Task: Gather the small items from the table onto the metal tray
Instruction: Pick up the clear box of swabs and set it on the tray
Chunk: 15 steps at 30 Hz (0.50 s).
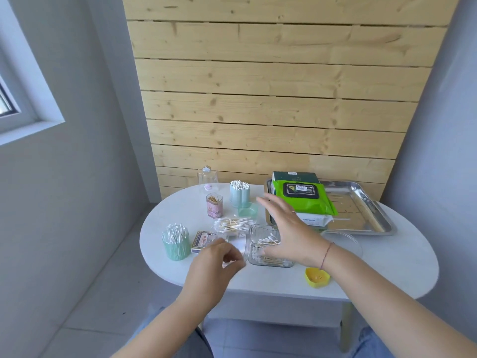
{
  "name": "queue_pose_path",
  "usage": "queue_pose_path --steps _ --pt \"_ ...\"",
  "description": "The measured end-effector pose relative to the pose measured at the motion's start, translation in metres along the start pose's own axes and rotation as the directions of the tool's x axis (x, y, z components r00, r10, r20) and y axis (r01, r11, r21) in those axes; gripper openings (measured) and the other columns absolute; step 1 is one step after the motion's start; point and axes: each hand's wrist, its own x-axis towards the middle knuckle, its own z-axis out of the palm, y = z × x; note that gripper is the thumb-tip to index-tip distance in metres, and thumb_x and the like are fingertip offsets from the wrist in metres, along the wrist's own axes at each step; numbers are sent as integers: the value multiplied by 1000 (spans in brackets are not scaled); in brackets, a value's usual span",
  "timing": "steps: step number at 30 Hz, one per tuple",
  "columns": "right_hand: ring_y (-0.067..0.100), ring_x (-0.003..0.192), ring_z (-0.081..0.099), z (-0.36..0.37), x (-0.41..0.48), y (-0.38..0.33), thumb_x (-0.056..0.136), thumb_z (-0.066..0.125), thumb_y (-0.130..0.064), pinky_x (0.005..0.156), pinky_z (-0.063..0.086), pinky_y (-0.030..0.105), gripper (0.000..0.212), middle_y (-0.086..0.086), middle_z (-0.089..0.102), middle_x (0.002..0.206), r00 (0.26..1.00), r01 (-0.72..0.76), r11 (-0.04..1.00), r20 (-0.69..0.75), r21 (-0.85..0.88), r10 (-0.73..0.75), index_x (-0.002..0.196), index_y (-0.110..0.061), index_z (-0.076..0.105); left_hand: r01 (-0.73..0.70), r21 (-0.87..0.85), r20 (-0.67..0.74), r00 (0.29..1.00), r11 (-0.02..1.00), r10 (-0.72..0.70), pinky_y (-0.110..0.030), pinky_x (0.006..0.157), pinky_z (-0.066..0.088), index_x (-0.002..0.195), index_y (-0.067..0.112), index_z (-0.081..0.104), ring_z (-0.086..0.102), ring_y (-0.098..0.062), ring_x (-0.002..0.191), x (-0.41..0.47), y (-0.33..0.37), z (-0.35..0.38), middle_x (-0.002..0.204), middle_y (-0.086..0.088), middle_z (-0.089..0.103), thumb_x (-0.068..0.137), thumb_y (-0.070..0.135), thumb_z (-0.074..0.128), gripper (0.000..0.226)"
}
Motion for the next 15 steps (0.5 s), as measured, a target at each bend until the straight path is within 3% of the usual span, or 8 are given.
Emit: queue_pose_path --steps 2,4,6,8,11,13,15 --pt "2 143 8 -4 -3 -11 69 80 -34 114 16 21 109 -16 5 156 997 50 989 53 140 -58 149 -31 6 2 -231 -86 996 973 -22 -9 64 43 69 22 63 56 0 64 5 24 -12 70 9 64 79 13 72 17" --pt "-2 142 14 -8 -2 -13 66 83 -35 115 18 23 112 -15 15 156 996 44 963 66 266 -64 148 -36 6 57 -488 -54 994 871 -96 -10 60 41 72 15 66 52 -2 56 13 43 -20 62 9 62 79 11 72 10" --pt "-2 140 24 -14 2 -10 66 83 -33 116 23 26 108 -11 28 153 999 37 929 23 369 -48 146 -39 12 125 -703 52 991 700 -124 -14 68 42 76 13 67 52 -7 64 22 55 -23 65 6 61 80 12 70 5" --pt "-1 135 37 -20 4 -3 67 83 -28 114 29 29 97 -7 41 145 1000 26 894 -21 448 -19 139 -41 20 198 -862 166 980 466 -109 -20 77 48 77 13 68 56 -9 68 32 57 -20 68 4 62 78 18 67 6" --pt "2 124 47 -24 2 6 69 82 -23 106 39 28 80 -7 49 132 997 3 881 -65 473 31 127 -46 31 281 -946 269 959 162 -90 -22 73 56 70 14 69 62 -9 67 45 54 -9 66 2 64 75 23 63 11" --pt "5 118 51 -23 2 12 69 82 -23 103 43 29 76 -6 51 127 992 -15 902 -110 432 69 124 -47 36 315 -946 307 947 83 -98 -22 72 58 71 14 69 64 -9 68 51 48 3 69 2 65 77 23 62 13" --pt "9 119 50 -23 3 23 69 82 -25 104 41 29 79 -3 48 129 990 -78 948 -87 309 109 134 -34 38 337 -936 316 931 98 -183 -24 77 57 79 11 69 64 -11 74 54 37 16 79 -2 66 80 20 63 11"
